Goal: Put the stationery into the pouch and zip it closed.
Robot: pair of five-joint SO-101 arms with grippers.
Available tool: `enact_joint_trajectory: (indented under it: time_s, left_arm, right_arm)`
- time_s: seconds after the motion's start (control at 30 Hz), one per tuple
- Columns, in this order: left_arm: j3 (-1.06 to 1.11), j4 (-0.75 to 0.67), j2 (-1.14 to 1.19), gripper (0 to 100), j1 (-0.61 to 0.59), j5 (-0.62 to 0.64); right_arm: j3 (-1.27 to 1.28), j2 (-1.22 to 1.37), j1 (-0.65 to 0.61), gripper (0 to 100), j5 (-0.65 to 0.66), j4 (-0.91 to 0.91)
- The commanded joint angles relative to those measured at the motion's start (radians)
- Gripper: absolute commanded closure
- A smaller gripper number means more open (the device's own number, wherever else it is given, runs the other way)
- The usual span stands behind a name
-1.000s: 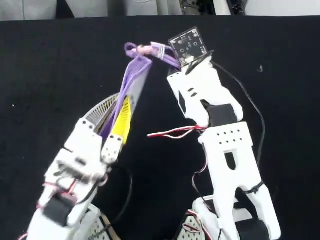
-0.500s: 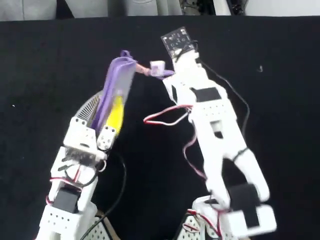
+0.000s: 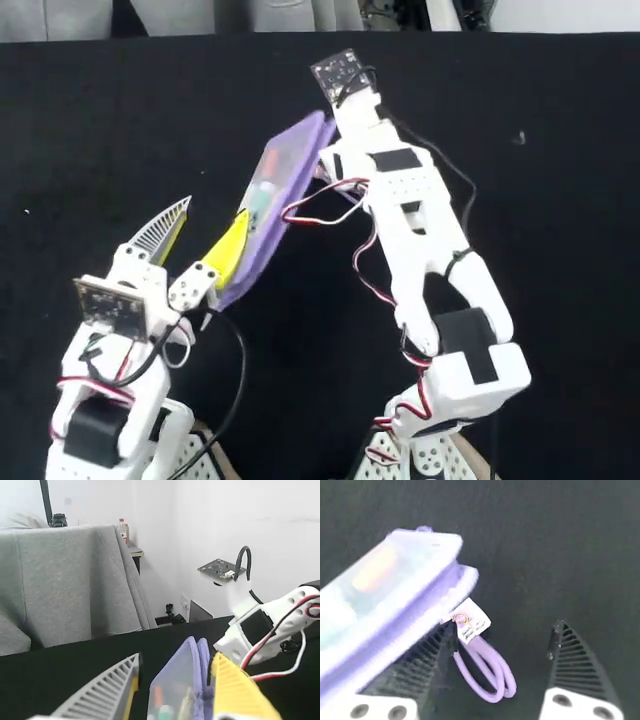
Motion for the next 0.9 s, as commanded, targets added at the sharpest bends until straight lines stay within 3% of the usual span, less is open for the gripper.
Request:
enact_joint_trajectory:
  time_s: [0.0, 0.23, 0.37, 0.47, 0.6, 0.87]
  left_arm:
    - [-0.114, 0.043, 0.002, 77, -0.005, 0.005]
    - [-0.177, 0.080, 0.000, 77, -0.008, 0.003]
    - [-0.246, 0.112, 0.000, 77, -0.068, 0.009]
    - [-0.295, 0.137, 0.000, 82, -0.102, 0.009]
    - [-0.349, 0.137, 0.000, 98, -0.101, 0.009]
    - [-0.568, 0.319, -0.002, 97, -0.101, 0.009]
  right_arm:
    - [-0.087, -0.090, 0.017, 69.8, 0.003, 0.043]
    - [-0.107, -0.390, 0.015, 70.1, 0.009, 0.198]
    - [-0.105, -0.598, 0.015, 70.1, 0.005, 0.242]
    - [-0.102, -0.737, 0.017, 70.1, 0.008, 0.305]
    - [-0.102, -0.900, 0.021, 70.2, 0.003, 0.361]
    - [-0.101, -1.214, 0.021, 72.7, 0.002, 0.529]
